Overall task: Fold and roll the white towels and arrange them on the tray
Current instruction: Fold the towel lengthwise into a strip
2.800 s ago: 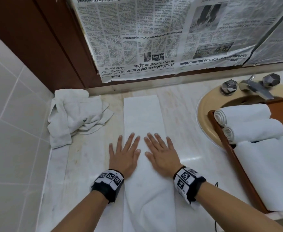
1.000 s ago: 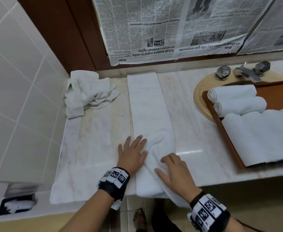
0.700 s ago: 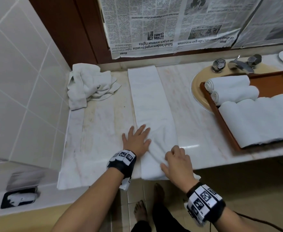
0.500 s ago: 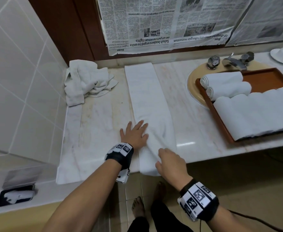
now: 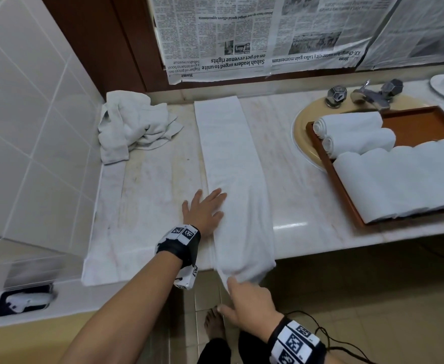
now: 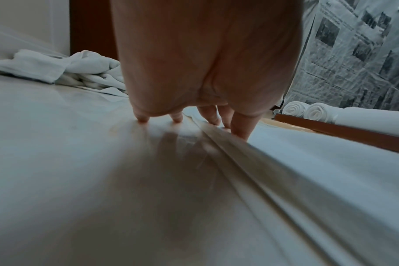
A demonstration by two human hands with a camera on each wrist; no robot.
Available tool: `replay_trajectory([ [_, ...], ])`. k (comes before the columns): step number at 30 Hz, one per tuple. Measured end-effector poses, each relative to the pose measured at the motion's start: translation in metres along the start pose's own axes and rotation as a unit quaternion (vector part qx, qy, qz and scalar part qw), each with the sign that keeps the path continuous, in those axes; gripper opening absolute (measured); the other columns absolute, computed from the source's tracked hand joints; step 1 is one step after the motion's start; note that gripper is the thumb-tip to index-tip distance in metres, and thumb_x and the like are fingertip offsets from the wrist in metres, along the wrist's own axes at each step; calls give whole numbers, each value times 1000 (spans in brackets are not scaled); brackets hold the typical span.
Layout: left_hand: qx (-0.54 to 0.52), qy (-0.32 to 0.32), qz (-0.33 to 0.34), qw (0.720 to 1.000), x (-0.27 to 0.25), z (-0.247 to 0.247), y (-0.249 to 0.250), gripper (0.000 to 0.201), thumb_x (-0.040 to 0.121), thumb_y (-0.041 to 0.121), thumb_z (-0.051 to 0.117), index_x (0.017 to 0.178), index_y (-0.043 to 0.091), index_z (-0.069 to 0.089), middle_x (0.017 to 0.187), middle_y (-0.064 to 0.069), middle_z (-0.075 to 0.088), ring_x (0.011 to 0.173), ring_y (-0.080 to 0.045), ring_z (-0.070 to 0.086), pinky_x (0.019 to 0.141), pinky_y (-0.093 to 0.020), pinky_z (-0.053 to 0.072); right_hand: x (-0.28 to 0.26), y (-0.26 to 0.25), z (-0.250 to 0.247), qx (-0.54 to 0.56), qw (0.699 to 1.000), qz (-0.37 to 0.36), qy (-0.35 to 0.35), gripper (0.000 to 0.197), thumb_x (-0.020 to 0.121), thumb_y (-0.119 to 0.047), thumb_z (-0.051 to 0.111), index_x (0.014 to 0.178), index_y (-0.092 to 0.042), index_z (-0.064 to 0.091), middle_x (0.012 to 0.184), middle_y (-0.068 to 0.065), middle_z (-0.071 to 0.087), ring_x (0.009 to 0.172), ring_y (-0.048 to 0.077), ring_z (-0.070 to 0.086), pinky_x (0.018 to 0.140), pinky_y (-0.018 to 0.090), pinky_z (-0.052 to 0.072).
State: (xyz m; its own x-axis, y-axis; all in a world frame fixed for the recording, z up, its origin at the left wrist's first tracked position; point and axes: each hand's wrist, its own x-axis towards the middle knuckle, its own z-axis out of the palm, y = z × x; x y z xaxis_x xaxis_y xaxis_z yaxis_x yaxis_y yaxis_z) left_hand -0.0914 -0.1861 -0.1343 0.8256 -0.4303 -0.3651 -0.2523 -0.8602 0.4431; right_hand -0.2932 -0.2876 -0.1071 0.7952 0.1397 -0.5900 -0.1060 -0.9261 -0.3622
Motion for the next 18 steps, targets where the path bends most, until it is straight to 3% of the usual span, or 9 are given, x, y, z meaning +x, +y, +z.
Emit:
replay_trajectory([
  [2, -8, 23, 5, 1000, 0, 3, -5, 55, 100, 37, 47, 153, 41, 30, 163, 21, 12, 153, -21, 3, 119, -57, 4, 0, 12, -14, 51, 997, -37, 38, 28, 97, -54, 44, 95, -27, 49, 89, -7, 58, 85, 17, 60, 78, 38, 51],
  [3, -3, 36, 6, 999, 0, 4, -9, 55, 99, 37, 49, 151, 37, 33, 164, 17, 14, 152, -22, 9, 120, -55, 10, 3, 19, -23, 74, 992, -43, 91, 27, 98, -52, 42, 91, -27, 51, 86, -10, 56, 80, 12, 57, 77, 36, 52],
  [6, 1, 92, 1, 996, -7, 10, -19, 53, 98, 35, 52, 149, 28, 40, 163, 4, 23, 149, -24, 23, 118, -46, 24, 33, 48, -59, 80, 951, -32, 296, 16, 99, -34, 45, 98, -24, 58, 91, -7, 57, 81, 12, 54, 74, 32, 49],
  [8, -1, 120, -17, 993, -17, 17, -13, 52, 102, 37, 46, 151, 26, 36, 163, 1, 24, 149, -24, 22, 119, -45, 21, 60, 65, -79, 45, 932, -24, 359, 19, 95, -24, 47, 107, -18, 61, 102, 0, 60, 89, 21, 56, 75, 37, 47],
  [10, 10, 112, -38, 993, -30, 26, -1, 56, 103, 45, 38, 155, 29, 25, 165, 1, 15, 151, -23, 12, 120, -48, 14, 79, 75, -91, 53, 945, 10, 321, 26, 96, -20, 48, 118, -12, 58, 117, 6, 56, 101, 27, 54, 80, 41, 48],
  [13, 23, 90, -73, 993, -41, 39, 11, 59, 104, 49, 28, 158, 33, 11, 167, 6, 3, 153, -21, -1, 122, -52, 3, 86, 86, -94, 102, 952, 84, 277, 29, 99, -27, 51, 118, -6, 52, 119, 12, 48, 108, 29, 49, 86, 41, 48],
  [18, 3, 94, -93, 991, -44, 45, 19, 56, 106, 47, 22, 158, 37, 6, 166, 12, 3, 153, -20, -8, 121, -53, -6, 72, 91, -86, 136, 949, 144, 245, 21, 100, -31, 52, 100, -10, 52, 101, 6, 52, 89, 22, 53, 75, 33, 44],
])
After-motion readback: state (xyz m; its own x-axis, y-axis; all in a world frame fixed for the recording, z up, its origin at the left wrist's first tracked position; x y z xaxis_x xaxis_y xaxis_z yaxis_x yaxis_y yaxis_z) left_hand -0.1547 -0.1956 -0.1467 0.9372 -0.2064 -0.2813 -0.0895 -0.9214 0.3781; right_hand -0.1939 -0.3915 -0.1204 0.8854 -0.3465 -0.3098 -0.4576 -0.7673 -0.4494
